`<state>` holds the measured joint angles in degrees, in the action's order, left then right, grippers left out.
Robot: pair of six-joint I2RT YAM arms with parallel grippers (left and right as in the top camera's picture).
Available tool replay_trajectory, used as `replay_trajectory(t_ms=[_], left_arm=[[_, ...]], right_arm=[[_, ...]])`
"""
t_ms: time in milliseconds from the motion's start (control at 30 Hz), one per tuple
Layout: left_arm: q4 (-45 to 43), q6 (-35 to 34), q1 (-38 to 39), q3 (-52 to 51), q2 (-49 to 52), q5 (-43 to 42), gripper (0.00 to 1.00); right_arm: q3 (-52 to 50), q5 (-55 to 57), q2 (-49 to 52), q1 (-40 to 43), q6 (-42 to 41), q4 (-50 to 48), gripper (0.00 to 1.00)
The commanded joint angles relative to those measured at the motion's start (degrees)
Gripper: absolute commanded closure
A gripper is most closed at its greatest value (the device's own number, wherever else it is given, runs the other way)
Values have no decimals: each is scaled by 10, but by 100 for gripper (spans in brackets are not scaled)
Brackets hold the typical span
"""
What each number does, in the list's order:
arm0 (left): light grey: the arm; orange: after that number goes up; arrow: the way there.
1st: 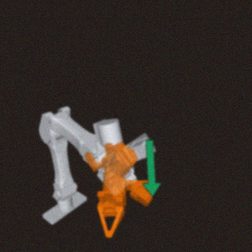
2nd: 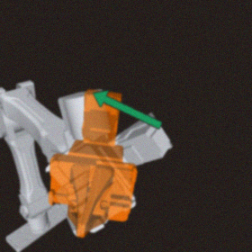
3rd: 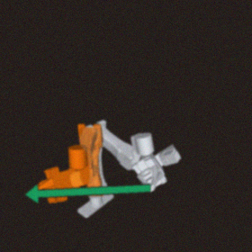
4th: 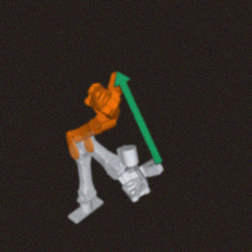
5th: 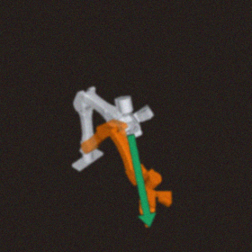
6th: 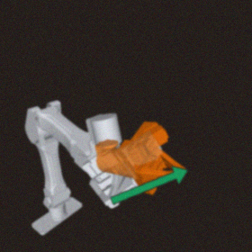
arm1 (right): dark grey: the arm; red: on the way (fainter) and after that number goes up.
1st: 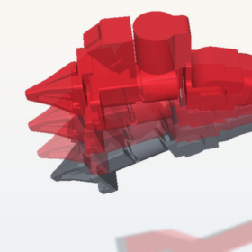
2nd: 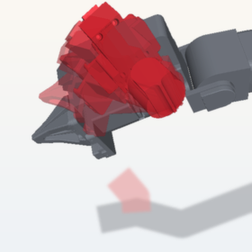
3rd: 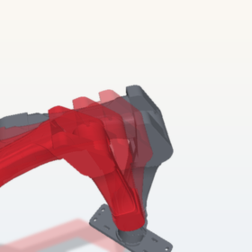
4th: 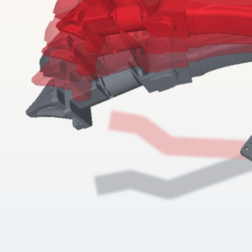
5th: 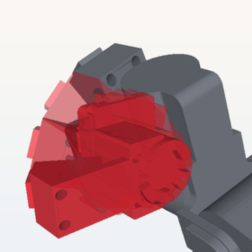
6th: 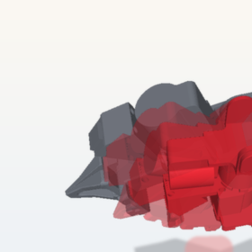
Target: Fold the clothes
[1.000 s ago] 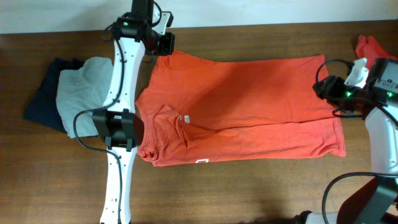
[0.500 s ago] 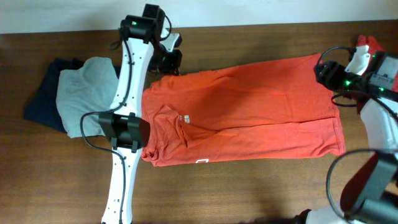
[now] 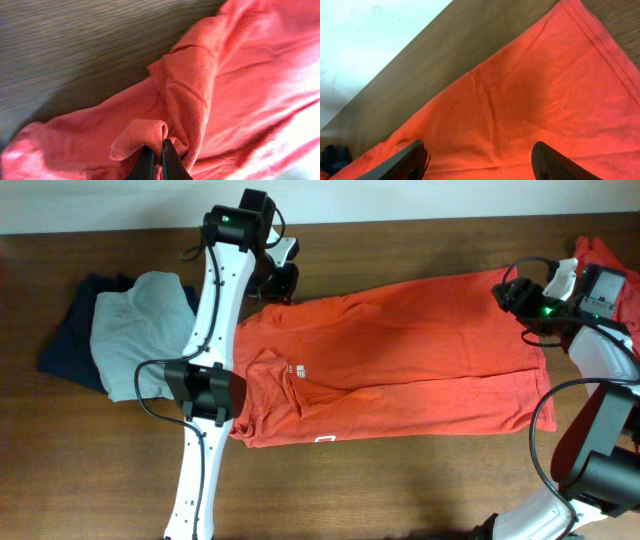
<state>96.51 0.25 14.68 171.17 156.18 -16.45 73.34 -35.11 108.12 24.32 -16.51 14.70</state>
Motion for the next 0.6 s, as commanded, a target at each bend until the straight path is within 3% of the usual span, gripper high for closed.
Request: replay_trajectory(t_ms=[0, 133, 567], left_arm=[[2, -5, 24, 4, 3, 85, 100], [2, -4, 44, -21, 3, 129, 100], [2, -7, 70, -197, 0, 106, 100]], right_arm=[[12, -18, 2, -3, -5, 8, 28], [12, -18, 2, -3, -5, 17, 28], [12, -18, 2, -2, -5, 36, 28]])
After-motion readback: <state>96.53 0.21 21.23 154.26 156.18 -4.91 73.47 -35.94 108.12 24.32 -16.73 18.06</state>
